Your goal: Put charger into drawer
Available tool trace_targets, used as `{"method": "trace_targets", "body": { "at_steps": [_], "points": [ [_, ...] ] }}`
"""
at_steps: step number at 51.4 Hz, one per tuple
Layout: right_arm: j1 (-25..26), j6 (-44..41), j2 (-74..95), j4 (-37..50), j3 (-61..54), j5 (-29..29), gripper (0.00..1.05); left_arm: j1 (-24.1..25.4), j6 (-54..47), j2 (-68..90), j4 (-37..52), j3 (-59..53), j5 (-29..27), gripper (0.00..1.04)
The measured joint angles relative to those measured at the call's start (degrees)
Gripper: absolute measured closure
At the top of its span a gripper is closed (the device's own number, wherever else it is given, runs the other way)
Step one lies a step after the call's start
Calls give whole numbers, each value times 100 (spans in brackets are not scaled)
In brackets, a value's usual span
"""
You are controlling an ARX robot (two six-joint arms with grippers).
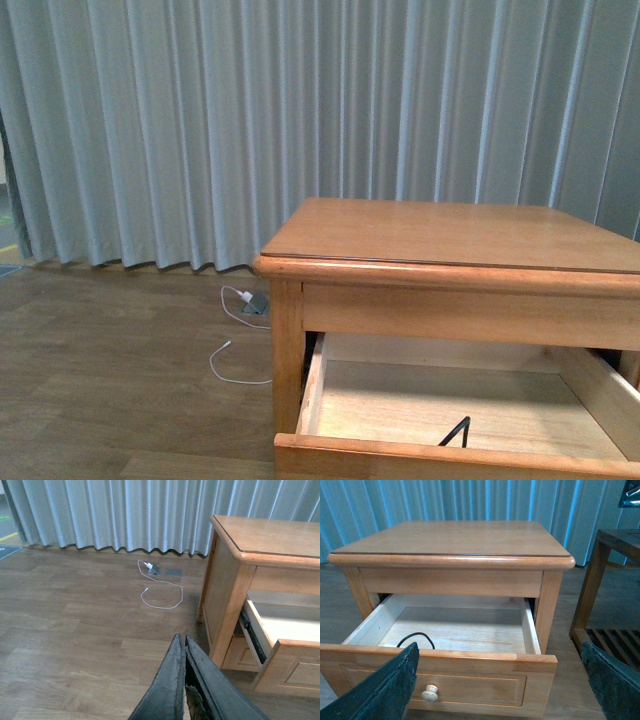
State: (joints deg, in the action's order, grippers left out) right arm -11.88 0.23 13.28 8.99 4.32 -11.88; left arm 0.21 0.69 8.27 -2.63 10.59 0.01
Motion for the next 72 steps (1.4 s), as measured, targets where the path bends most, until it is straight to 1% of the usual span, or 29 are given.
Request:
{"method": "trace_targets", "body": {
  "at_steps": [18,45,58,59,62,64,66,69,70,72],
  "points": [
    [0,0,0,0,0,0,8,-2,-24,-345,146,-503,2,101],
    [0,0,0,0,0,0,8,-2,-24,-776,232,-973,0,101],
    [0,-2,0,0,0,-2,8,-2,-28,-813,232,-988,-2,101],
    [-35,-61,28,-70,13,-146,8,-2,-26,-813,232,-988,-2,101],
    [-188,-192,221,-684,214,-848,8,-2,-26,-815,232,-988,-2,91],
    [-216,-192,369,-938,319,-966,8,-2,-26,-815,232,-988,-2,86],
    [-199,-168,586,-1167,428,-911,8,-2,-26,-817,232,-988,-2,79],
    [-138,-142,890,-1320,560,-680,8,-2,-26,-817,232,-988,-2,68],
    [-105,-122,1029,-1364,623,-553,8,-2,-26,-817,232,-988,-2,66],
    [-26,-101,1333,-1392,750,-262,8,-2,-26,-817,232,-988,-2,59]
  ]
}}
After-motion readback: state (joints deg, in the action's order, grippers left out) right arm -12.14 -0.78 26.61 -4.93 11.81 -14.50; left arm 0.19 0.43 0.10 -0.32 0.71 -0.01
